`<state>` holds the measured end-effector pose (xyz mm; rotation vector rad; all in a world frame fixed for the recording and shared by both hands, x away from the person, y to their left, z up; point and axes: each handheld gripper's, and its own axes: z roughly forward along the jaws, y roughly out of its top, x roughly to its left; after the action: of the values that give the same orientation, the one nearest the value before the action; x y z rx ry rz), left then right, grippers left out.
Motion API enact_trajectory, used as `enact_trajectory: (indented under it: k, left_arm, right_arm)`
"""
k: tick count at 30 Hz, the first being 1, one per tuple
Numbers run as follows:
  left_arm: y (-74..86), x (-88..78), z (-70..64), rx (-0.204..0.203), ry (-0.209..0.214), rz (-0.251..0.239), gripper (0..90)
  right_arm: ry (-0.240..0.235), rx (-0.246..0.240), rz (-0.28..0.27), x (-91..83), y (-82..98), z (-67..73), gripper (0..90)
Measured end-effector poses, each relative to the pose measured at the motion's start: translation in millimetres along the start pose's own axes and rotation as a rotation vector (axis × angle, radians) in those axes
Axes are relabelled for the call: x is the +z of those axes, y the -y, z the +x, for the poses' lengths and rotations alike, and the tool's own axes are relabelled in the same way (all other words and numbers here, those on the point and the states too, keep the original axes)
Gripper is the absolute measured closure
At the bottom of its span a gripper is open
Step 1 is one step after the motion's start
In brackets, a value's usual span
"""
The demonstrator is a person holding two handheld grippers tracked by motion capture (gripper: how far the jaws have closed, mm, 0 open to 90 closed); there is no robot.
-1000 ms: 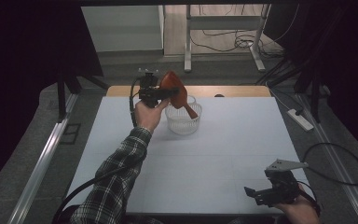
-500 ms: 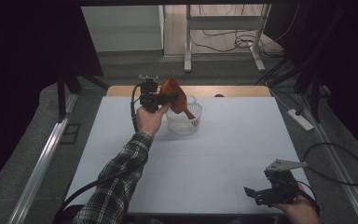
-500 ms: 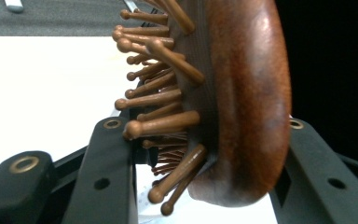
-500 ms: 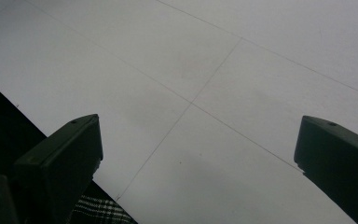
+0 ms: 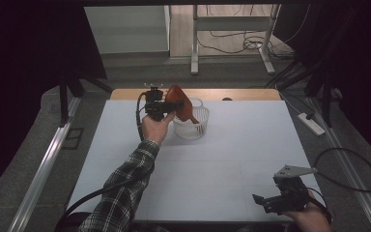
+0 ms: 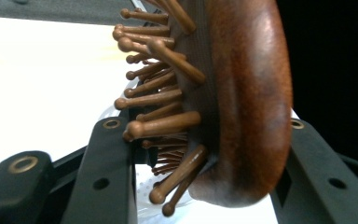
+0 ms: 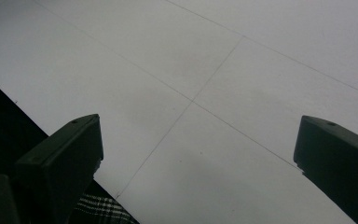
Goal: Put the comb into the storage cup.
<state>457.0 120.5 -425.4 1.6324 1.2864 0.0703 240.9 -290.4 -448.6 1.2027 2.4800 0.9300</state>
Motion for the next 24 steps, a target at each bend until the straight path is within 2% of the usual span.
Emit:
enact_trajectory:
  k: [7,8,16,24]
  left_arm:
    - [4.6,-1.1,4.5,-0.028,0.000,-0.017,57.5]
    - [5.5,-1.4,5.9,-0.041,0.003,-0.019,57.1]
    - [5.4,-1.2,9.8,-0.058,0.007,-0.016,55.1]
    - [10.2,-2.0,23.5,-0.117,0.019,-0.023,50.9]
  right_arm:
    - [0.004,-0.005,0.006,0.6,-0.2,0.5,1.9]
    - [0.005,-0.004,0.009,1.0,-0.3,0.6,1.9]
    - [0.007,-0.009,0.015,1.6,-0.6,0.9,1.9]
    - [0.009,-0.009,0.021,2.1,-0.7,0.8,2.0]
